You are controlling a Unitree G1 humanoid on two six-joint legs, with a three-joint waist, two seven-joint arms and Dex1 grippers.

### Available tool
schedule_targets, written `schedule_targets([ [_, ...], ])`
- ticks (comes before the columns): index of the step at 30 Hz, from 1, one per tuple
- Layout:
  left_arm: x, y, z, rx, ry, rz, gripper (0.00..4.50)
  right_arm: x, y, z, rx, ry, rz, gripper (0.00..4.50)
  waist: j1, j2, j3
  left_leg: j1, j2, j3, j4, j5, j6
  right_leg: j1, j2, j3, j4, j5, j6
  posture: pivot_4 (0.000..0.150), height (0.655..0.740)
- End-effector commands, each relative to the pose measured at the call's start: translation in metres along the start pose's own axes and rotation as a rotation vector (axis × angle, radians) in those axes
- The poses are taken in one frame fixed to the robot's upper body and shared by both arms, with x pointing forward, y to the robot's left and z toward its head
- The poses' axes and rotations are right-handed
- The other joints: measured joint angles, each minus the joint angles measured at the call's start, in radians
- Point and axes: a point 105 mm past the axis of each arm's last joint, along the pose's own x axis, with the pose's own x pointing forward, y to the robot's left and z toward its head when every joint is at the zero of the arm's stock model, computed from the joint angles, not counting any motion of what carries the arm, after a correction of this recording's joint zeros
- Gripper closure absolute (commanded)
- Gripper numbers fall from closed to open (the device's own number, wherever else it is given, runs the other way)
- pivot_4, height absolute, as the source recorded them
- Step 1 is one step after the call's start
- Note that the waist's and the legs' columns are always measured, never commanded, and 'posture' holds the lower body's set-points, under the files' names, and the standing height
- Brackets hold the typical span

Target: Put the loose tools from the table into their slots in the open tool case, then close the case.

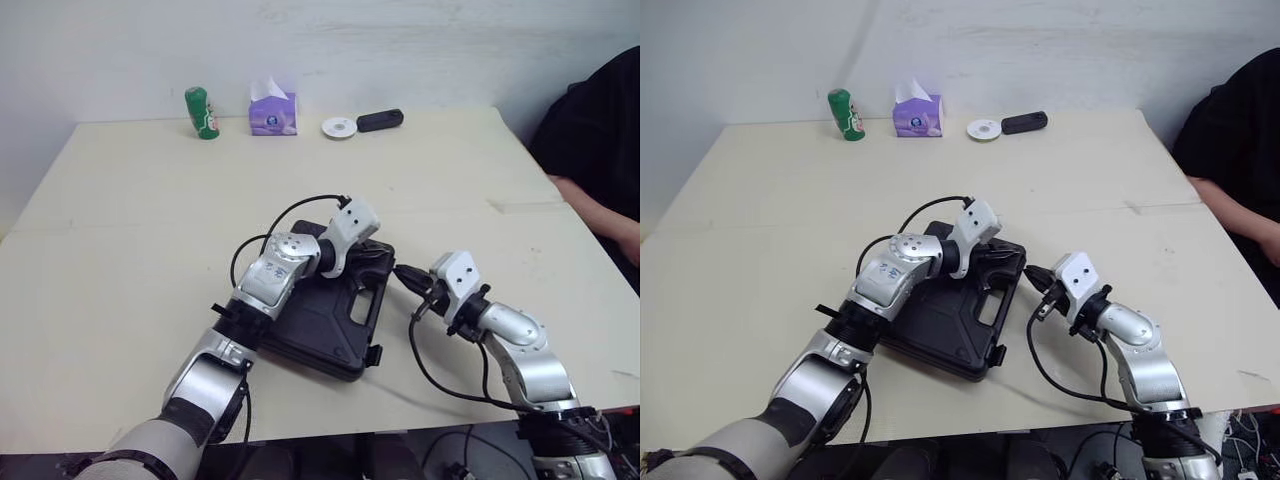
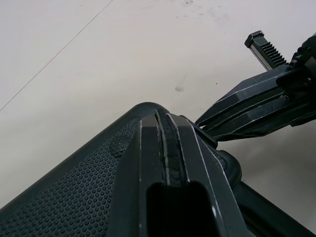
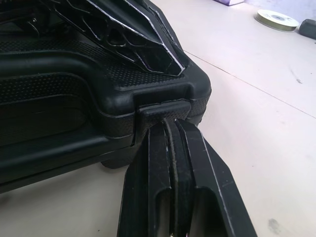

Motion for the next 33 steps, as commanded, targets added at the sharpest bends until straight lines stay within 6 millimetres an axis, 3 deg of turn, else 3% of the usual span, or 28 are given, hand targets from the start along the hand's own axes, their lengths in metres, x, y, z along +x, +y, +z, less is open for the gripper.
schedule_targets([
  [1, -0.008, 0.006, -0.085, -0.1, 0.297, 0.062, 4.42, 0.01, 0.011, 0.02, -0.052, -0.072, 0.06, 4.5, -0.002, 0.0, 0.0, 0.0, 0.0, 0.0, 0.0, 0.0, 0.0, 0.0, 0.0, 0.0, 0.0, 0.0, 0.0, 0.15, 0.74],
  [13, -0.013, 0.007, -0.1, -0.12, 0.347, 0.065, 4.42, 0.029, 0.013, 0.025, -0.097, -0.05, 0.159, 4.5, -0.017, -0.004, -0.003, 0.012, 0.0, 0.0, -0.012, 0.001, -0.002, 0.003, 0.003, 0.006, -0.002, 0.0, -0.001, 0.15, 0.74],
  [20, -0.018, 0.008, -0.1, -0.122, 0.32, 0.066, 4.42, 0.025, 0.011, 0.021, -0.114, -0.026, 0.153, 4.5, -0.027, -0.006, -0.005, 0.012, 0.0, 0.0, -0.012, 0.0, -0.002, 0.003, 0.003, 0.006, -0.002, -0.001, -0.001, 0.15, 0.74],
  [25, -0.026, 0.015, -0.07, -0.135, 0.165, 0.082, 4.42, 0.006, -0.004, 0.023, -0.163, -0.005, 0.126, 4.5, -0.028, -0.004, -0.003, 0.012, 0.0, -0.001, -0.014, 0.0, -0.002, 0.002, 0.003, 0.006, -0.004, -0.001, -0.001, 0.15, 0.74],
  [29, -0.035, 0.003, -0.021, -0.066, -0.065, -0.025, 4.42, -0.007, -0.009, 0.025, -0.209, 0.017, 0.143, 4.5, -0.025, 0.002, 0.002, 0.01, 0.0, -0.001, -0.014, 0.0, -0.002, 0.0, 0.003, 0.006, -0.004, -0.001, -0.001, 0.15, 0.74],
  [33, -0.049, -0.006, -0.002, 0.042, -0.147, -0.098, 4.42, -0.022, -0.01, 0.02, -0.22, 0.047, 0.158, 4.5, -0.008, 0.003, 0.003, 0.001, 0.0, -0.002, -0.013, 0.001, -0.003, -0.008, 0.003, 0.005, -0.004, -0.001, -0.001, 0.15, 0.74],
])
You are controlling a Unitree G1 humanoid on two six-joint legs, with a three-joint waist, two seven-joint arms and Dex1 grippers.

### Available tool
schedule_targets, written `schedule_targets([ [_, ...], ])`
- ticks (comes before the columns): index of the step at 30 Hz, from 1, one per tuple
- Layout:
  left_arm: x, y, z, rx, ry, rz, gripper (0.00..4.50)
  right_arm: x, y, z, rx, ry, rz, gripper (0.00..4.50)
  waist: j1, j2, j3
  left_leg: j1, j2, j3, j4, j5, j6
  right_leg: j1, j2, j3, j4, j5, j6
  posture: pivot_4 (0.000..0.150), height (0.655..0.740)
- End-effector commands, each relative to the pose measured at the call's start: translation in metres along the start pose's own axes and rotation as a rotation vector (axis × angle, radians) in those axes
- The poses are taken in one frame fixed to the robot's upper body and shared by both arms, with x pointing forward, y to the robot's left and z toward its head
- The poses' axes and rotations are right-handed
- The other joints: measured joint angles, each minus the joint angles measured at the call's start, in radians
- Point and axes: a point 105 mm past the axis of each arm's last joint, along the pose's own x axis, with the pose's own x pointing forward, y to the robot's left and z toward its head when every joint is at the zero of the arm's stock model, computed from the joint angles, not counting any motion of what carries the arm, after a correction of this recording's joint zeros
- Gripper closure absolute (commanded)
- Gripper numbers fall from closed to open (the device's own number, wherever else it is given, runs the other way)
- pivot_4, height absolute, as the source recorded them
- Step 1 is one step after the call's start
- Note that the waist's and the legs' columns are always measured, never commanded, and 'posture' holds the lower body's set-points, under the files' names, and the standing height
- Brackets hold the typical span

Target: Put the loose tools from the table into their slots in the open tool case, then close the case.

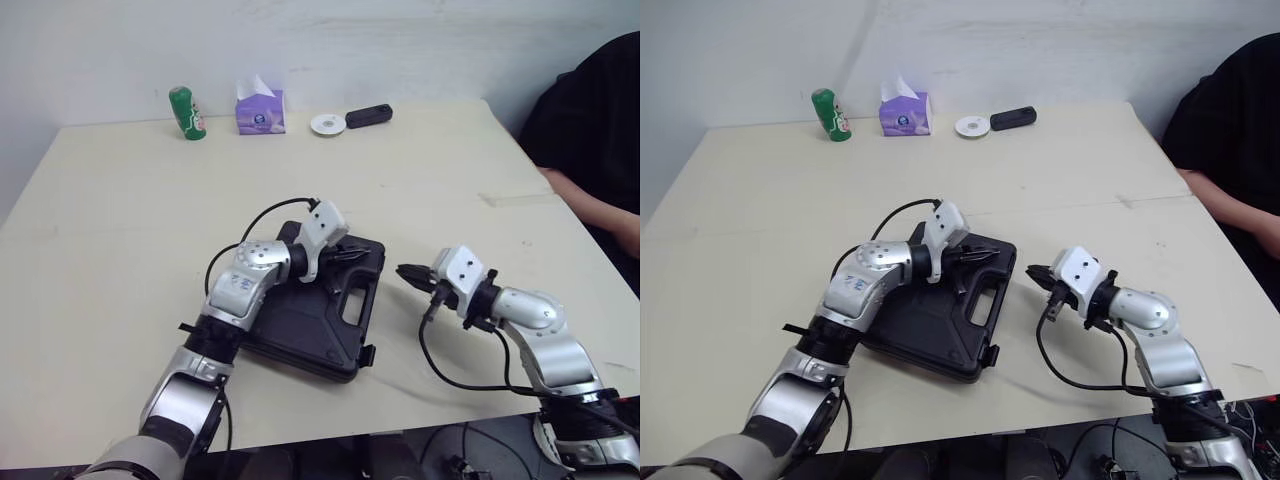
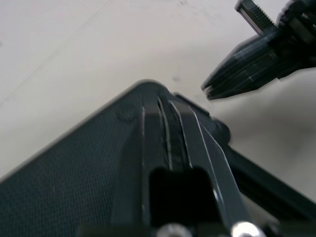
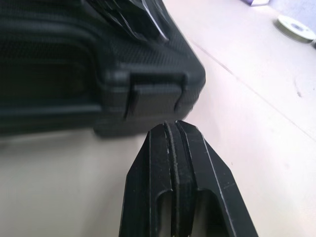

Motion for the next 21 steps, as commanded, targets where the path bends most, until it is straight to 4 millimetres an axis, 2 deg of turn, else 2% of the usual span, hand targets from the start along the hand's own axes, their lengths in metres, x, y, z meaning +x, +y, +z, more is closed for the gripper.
schedule_targets([
  [1, -0.009, -0.011, 0.003, 0.034, -0.03, -0.08, 4.42, -0.014, 0.0, 0.011, -0.043, -0.04, 0.006, 4.5, 0.014, 0.0, 0.0, -0.006, 0.0, 0.0, 0.002, 0.0, 0.0, -0.007, 0.0, 0.0, 0.001, 0.0, 0.0, 0.15, 0.74],
  [3, -0.017, -0.021, 0.015, 0.09, -0.082, -0.145, 4.42, -0.022, 0.003, 0.009, -0.047, -0.042, 0.012, 4.5, 0.02, 0.001, 0.001, -0.013, -0.001, 0.0, 0.003, 0.002, 0.0, -0.013, -0.001, 0.0, 0.002, 0.0, 0.0, 0.15, 0.74],
  [5, -0.033, -0.04, 0.03, 0.18, -0.142, -0.256, 4.42, -0.034, 0.011, 0.013, -0.053, -0.079, 0.029, 4.5, 0.027, 0.002, 0.002, -0.02, -0.002, 0.0, 0.005, 0.002, 0.001, -0.019, -0.001, 0.0, 0.003, 0.0, 0.0, 0.15, 0.74],
  [7, -0.044, -0.052, 0.032, 0.227, -0.142, -0.308, 4.42, -0.042, 0.023, 0.022, -0.052, -0.139, 0.081, 4.5, 0.036, 0.002, 0.004, -0.027, -0.003, 0.0, 0.004, 0.002, 0.001, -0.027, -0.002, 0.0, 0.004, 0.0, 0.0, 0.15, 0.74],
  [10, -0.062, -0.071, 0.03, 0.235, -0.149, -0.378, 4.42, -0.055, 0.038, 0.028, -0.025, -0.15, 0.148, 4.5, 0.041, 0.005, 0.011, -0.028, -0.003, 0.0, 0.005, 0.002, 0.001, -0.027, -0.002, 0.0, 0.003, 0.0, 0.0, 0.15, 0.74],
  [12, -0.076, -0.088, 0.026, 0.241, -0.138, -0.433, 4.42, -0.065, 0.049, 0.024, -0.028, -0.123, 0.188, 4.5, 0.041, 0.005, 0.013, -0.028, -0.004, 0.0, 0.006, 0.002, 0.002, -0.025, -0.003, 0.0, 0.003, 0.0, 0.0, 0.15, 0.74],
  [17, -0.084, -0.099, 0.013, 0.251, -0.065, -0.423, 4.42, -0.071, 0.071, 0.015, 0.027, -0.096, 0.242, 4.5, 0.044, 0.002, 0.018, -0.027, -0.004, 0.0, 0.006, 0.003, 0.002, -0.024, -0.002, 0.0, 0.004, 0.002, -0.001, 0.15, 0.74],
  [19, -0.088, -0.106, -0.007, 0.256, 0.029, -0.417, 4.42, -0.071, 0.088, 0.004, 0.054, -0.073, 0.29, 4.5, 0.043, 0.001, 0.018, -0.026, -0.004, 0.0, 0.006, 0.005, 0.002, -0.023, -0.002, 0.001, 0.003, 0.004, -0.001, 0.15, 0.74],
  [21, -0.09, -0.109, -0.015, 0.275, 0.071, -0.411, 4.42, -0.072, 0.097, -0.002, 0.065, -0.061, 0.313, 4.5, 0.04, 0.001, 0.019, -0.022, -0.004, 0.0, 0.004, 0.005, 0.002, -0.02, -0.002, 0.001, 0.002, 0.004, -0.001, 0.15, 0.74],
])
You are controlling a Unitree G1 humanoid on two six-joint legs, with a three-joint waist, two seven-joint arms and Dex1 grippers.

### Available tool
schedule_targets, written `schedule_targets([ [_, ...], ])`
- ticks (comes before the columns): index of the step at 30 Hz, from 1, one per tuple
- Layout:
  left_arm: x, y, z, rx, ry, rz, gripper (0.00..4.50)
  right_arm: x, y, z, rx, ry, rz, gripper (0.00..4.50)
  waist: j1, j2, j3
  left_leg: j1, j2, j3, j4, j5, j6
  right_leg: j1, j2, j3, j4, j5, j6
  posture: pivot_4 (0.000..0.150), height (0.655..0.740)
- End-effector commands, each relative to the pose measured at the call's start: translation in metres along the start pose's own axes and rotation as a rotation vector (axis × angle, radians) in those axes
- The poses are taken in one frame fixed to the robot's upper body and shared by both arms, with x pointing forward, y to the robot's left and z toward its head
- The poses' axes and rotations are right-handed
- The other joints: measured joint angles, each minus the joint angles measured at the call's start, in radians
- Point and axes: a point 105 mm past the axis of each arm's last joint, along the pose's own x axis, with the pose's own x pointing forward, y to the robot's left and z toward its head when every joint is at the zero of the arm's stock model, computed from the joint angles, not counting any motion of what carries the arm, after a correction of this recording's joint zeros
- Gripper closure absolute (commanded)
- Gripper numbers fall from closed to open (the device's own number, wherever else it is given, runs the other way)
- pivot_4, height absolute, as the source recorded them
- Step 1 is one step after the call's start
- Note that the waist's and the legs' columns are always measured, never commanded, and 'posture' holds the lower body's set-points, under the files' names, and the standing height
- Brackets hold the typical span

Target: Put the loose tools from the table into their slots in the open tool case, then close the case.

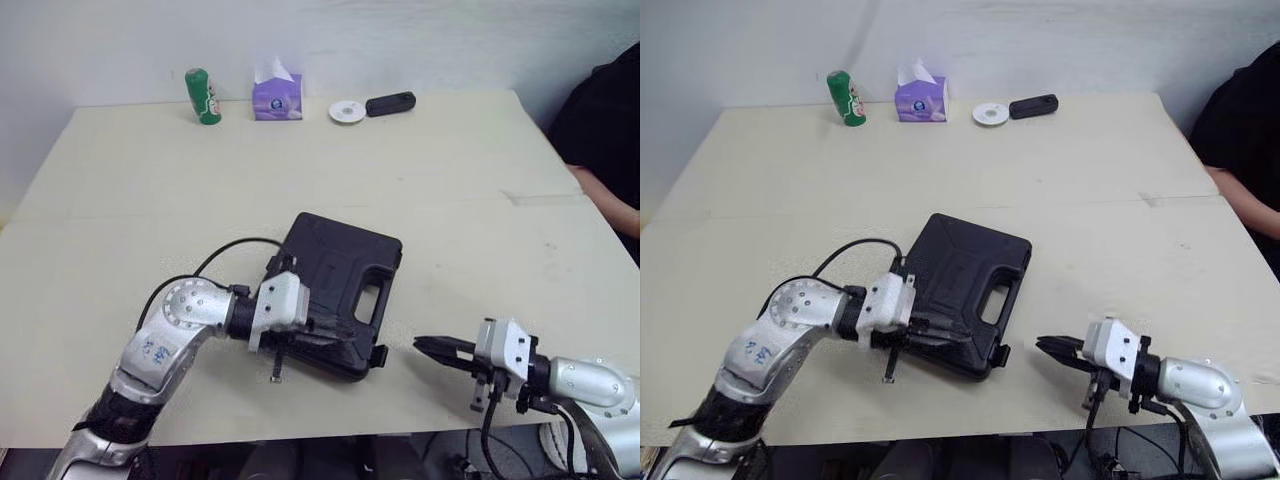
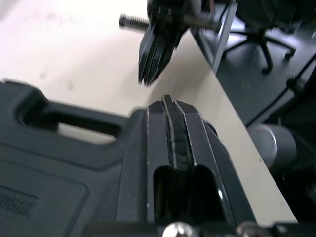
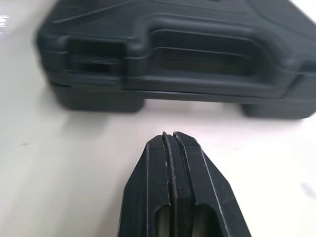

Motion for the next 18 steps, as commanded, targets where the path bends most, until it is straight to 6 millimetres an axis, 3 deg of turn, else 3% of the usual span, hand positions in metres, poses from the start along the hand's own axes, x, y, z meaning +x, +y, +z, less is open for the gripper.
schedule_targets([
  [1, 0.004, -0.012, -0.005, 0.034, 0.049, -0.006, 4.42, 0.005, 0.014, -0.004, 0.005, -0.011, 0.043, 4.5, -0.001, 0.0, 0.002, 0.001, 0.0, 0.0, -0.001, 0.0, 0.0, 0.001, 0.0, 0.0, 0.0, 0.0, 0.0, 0.15, 0.74],
  [6, 0.014, -0.011, -0.007, -0.016, 0.034, 0.042, 4.42, 0.016, 0.022, -0.013, 0.057, -0.015, 0.064, 4.5, 0.0, -0.001, 0.003, 0.001, 0.0, 0.0, 0.0, 0.0, 0.0, 0.002, 0.0, 0.0, 0.0, 0.0, 0.0, 0.15, 0.74],
  [18, 0.026, 0.005, -0.023, -0.047, 0.107, 0.121, 4.42, 0.029, 0.032, -0.007, 0.05, -0.041, 0.069, 4.5, 0.005, -0.001, 0.003, 0.004, 0.0, -0.002, 0.001, 0.0, 0.0, 0.005, 0.0, -0.001, -0.001, 0.0, 0.0, 0.15, 0.74],
])
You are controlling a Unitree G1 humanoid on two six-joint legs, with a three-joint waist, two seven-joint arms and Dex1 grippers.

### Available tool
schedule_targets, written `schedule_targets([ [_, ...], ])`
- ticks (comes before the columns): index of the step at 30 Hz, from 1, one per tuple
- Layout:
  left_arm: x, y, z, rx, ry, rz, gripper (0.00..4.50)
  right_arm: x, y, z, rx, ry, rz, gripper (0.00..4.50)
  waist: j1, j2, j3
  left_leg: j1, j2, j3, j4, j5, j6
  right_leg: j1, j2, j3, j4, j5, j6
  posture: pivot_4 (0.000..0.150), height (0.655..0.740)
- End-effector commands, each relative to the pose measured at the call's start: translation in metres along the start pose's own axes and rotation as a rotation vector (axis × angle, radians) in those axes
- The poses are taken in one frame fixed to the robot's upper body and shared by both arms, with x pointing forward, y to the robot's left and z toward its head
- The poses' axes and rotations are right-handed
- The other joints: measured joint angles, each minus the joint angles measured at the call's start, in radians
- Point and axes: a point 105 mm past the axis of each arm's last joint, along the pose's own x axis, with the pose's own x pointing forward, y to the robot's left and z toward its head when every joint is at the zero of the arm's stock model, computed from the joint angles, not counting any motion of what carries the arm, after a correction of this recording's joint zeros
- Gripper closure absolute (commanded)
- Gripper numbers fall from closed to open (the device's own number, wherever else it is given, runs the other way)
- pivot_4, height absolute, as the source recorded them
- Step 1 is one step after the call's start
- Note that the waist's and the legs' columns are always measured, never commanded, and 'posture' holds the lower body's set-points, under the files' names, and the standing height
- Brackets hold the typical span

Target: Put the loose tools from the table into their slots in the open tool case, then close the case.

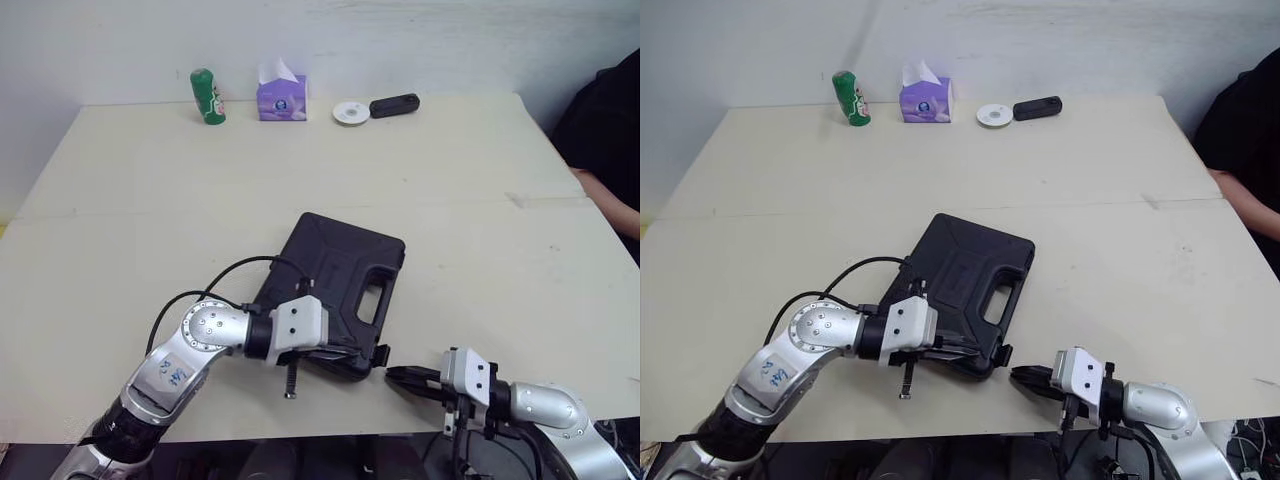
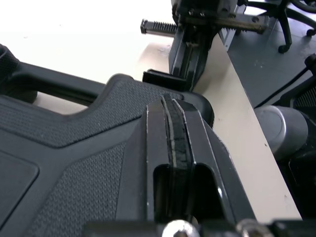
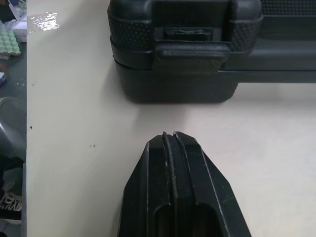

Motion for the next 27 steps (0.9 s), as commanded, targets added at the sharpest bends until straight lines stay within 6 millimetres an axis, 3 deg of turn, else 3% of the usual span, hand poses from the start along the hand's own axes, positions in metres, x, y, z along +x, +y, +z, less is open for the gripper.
schedule_targets([
  [1, 0.006, 0.006, -0.013, -0.035, 0.053, 0.049, 4.42, 0.001, 0.0, 0.01, -0.035, -0.026, -0.004, 4.5, 0.0, 0.0, 0.0, 0.0, 0.0, 0.0, 0.0, 0.0, 0.0, 0.0, 0.0, 0.0, 0.0, 0.0, 0.0, 0.15, 0.74],
  [11, 0.009, -0.003, -0.023, -0.049, 0.099, -0.005, 4.42, 0.003, -0.014, 0.027, -0.087, -0.06, -0.022, 4.5, -0.003, 0.0, 0.0, 0.001, 0.0, 0.0, 0.0, 0.0, 0.0, 0.001, 0.0, 0.0, -0.001, 0.0, 0.0, 0.15, 0.74],
  [27, 0.01, 0.004, -0.027, -0.051, 0.115, 0.026, 4.42, 0.014, -0.009, 0.063, -0.135, -0.143, 0.044, 4.5, -0.007, 0.0, -0.001, 0.002, 0.0, 0.0, 0.001, 0.0, 0.0, 0.002, 0.0, 0.0, 0.0, 0.0, 0.0, 0.15, 0.74],
])
